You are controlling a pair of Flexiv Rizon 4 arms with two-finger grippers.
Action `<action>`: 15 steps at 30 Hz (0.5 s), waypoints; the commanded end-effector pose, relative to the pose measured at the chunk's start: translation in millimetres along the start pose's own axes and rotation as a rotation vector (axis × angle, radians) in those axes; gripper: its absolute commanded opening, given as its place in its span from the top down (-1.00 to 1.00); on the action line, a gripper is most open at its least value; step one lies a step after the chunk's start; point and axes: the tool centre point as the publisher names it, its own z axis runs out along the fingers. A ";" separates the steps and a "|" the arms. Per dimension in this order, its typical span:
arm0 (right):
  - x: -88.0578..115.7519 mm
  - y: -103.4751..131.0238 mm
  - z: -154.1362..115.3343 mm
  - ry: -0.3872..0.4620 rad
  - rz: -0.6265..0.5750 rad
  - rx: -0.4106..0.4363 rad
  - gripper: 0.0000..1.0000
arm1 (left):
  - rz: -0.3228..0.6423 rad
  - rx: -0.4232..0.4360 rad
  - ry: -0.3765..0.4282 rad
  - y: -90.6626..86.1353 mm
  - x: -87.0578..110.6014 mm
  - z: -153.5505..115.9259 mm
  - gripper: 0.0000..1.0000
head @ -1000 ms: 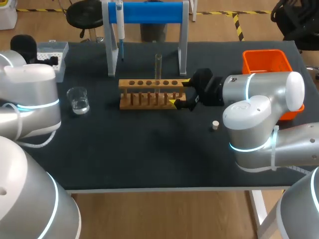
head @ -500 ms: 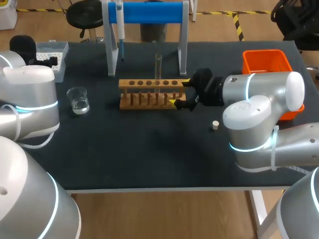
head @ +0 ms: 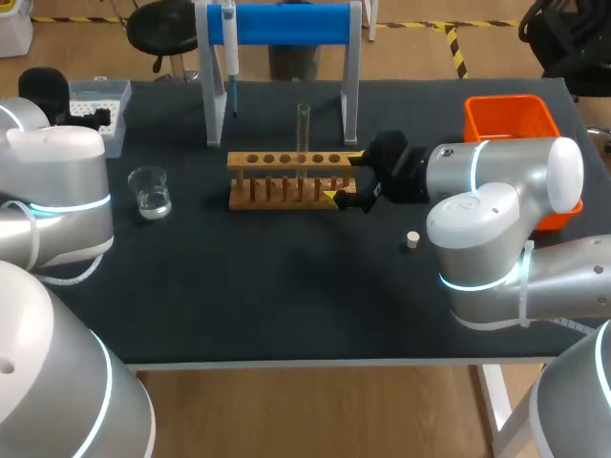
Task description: Invert the test tube, pick up the pipette, mount the tip to pipette, aspirate from beaker and dispense into the tube, eject the tip, return the pipette, and cap with the stopper.
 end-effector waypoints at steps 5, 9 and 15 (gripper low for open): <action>-0.4 0.4 -0.7 0.002 0.000 0.003 -1.00 | -0.001 0.003 0.002 0.6 -0.6 0.7 -1.00; -0.4 0.4 -0.7 0.002 0.000 0.003 -1.00 | -0.001 0.003 0.002 0.6 -0.6 0.7 -1.00; -0.4 0.4 -0.7 0.002 0.000 0.003 -1.00 | -0.012 0.021 0.011 3.4 0.9 11.3 -1.00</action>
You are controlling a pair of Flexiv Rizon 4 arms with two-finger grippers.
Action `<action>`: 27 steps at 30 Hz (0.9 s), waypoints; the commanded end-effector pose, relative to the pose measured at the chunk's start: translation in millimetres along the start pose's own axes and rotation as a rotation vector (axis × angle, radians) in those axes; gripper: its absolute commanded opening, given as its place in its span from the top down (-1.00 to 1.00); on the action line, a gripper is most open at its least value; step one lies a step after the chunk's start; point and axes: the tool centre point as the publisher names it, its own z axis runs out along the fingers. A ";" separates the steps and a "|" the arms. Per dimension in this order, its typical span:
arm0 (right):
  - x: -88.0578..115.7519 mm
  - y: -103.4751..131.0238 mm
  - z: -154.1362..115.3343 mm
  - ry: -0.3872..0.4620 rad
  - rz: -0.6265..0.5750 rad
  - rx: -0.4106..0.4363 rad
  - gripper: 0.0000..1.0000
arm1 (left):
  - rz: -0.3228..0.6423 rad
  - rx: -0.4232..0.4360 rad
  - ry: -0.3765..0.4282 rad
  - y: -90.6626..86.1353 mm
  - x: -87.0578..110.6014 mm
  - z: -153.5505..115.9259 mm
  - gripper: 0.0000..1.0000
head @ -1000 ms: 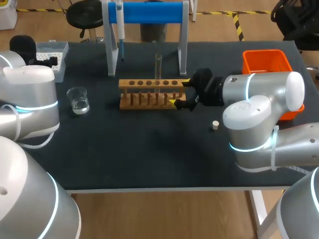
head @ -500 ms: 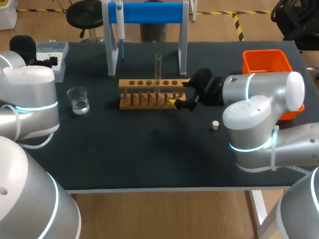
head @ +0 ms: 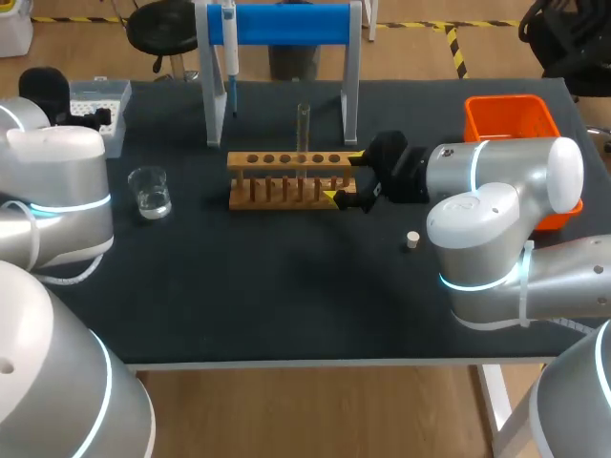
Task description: Invert the test tube, pick up the pipette, mount the tip to pipette, aspirate from beaker and dispense into the tube, eject the tip, return the pipette, and cap with the stopper.
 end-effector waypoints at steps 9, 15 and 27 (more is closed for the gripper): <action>-0.3 0.4 -0.7 0.002 0.000 0.003 -1.00 | -0.004 0.021 0.012 7.7 -3.0 25.3 -1.00; -0.3 0.4 -0.7 0.002 0.000 0.003 -1.00 | 0.008 0.018 0.004 8.9 -6.8 33.2 -1.00; -0.3 0.4 -0.7 0.002 0.000 0.003 -1.00 | 0.022 0.023 -0.002 9.3 -10.0 44.1 -1.00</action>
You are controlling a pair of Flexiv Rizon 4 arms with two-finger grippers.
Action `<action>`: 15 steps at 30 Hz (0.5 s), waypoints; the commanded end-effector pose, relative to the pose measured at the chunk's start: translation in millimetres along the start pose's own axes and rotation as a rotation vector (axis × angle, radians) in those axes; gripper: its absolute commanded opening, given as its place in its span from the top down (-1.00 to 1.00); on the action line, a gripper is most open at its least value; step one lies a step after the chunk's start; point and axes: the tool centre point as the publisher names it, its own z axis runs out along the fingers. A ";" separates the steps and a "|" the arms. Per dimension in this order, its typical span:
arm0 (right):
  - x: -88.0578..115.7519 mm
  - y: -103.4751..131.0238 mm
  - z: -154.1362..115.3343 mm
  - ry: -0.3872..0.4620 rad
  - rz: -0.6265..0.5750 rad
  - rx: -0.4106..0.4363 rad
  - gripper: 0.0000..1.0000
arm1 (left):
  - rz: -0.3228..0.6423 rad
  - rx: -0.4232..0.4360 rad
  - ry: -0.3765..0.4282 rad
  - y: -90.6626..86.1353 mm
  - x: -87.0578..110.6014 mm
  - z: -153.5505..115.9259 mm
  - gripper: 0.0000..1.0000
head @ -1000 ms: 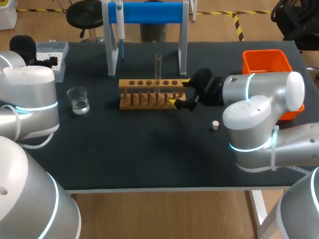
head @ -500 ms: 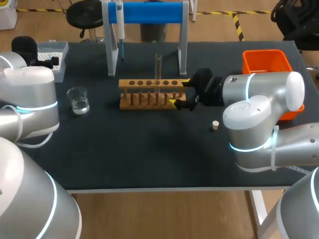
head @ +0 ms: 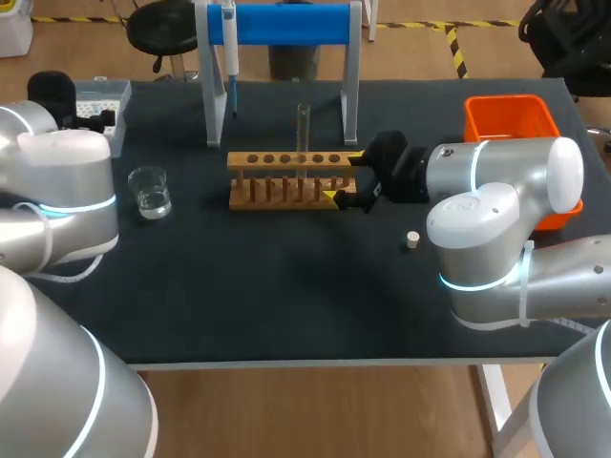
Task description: Invert the test tube, pick up the pipette, mount the tip to pipette, aspirate from beaker and dispense into the tube, eject the tip, return the pipette, and cap with the stopper.
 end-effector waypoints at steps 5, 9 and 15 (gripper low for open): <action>-0.4 0.4 -0.7 0.002 0.000 0.003 -1.00 | -0.002 0.011 0.003 1.5 -2.2 11.3 -0.88; -0.4 0.4 -0.7 0.002 0.000 0.003 -1.00 | -0.006 0.015 0.004 1.0 -4.3 15.1 -0.70; -0.4 0.4 -0.7 0.002 0.000 0.003 -1.00 | -0.002 0.012 0.014 1.0 -4.2 23.8 -0.45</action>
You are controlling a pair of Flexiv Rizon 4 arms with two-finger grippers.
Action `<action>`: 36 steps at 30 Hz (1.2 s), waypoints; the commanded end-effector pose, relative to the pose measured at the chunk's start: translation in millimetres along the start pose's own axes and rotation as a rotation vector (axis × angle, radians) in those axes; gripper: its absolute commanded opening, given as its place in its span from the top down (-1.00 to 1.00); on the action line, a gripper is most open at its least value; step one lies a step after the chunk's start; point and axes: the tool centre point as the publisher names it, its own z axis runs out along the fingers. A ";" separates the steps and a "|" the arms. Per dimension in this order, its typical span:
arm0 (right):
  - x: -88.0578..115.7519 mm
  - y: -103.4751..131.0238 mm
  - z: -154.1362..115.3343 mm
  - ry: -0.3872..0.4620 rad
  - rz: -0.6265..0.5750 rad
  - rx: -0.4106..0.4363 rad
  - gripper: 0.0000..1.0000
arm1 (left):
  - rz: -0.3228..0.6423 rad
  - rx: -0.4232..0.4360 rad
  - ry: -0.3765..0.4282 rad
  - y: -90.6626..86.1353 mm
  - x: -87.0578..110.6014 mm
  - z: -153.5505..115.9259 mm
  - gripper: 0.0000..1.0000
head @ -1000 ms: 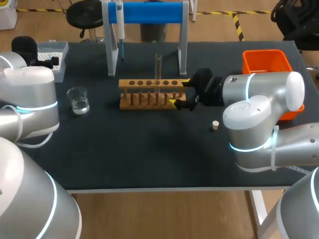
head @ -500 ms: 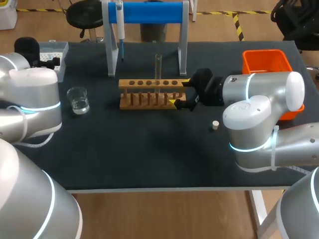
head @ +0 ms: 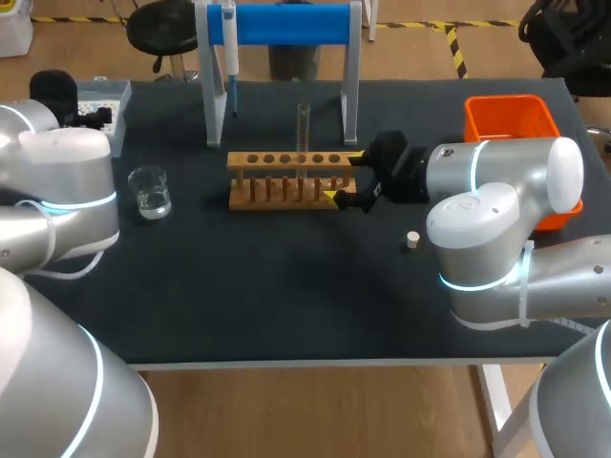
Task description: Invert the test tube, pick up the pipette, mount the tip to pipette, aspirate from beaker and dispense into the tube, eject the tip, return the pipette, and cap with the stopper.
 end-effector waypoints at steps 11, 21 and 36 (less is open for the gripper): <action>-0.4 0.4 -0.7 0.002 0.000 0.003 -1.00 | -0.001 -0.002 -0.001 3.9 -8.0 23.6 -0.29; -0.4 0.4 -0.7 0.002 0.000 0.003 -1.00 | -0.001 0.001 -0.001 3.5 -13.0 34.3 0.00; -0.4 0.4 -0.7 0.002 0.000 0.003 -1.00 | 0.012 0.007 0.003 3.0 -17.5 44.3 0.07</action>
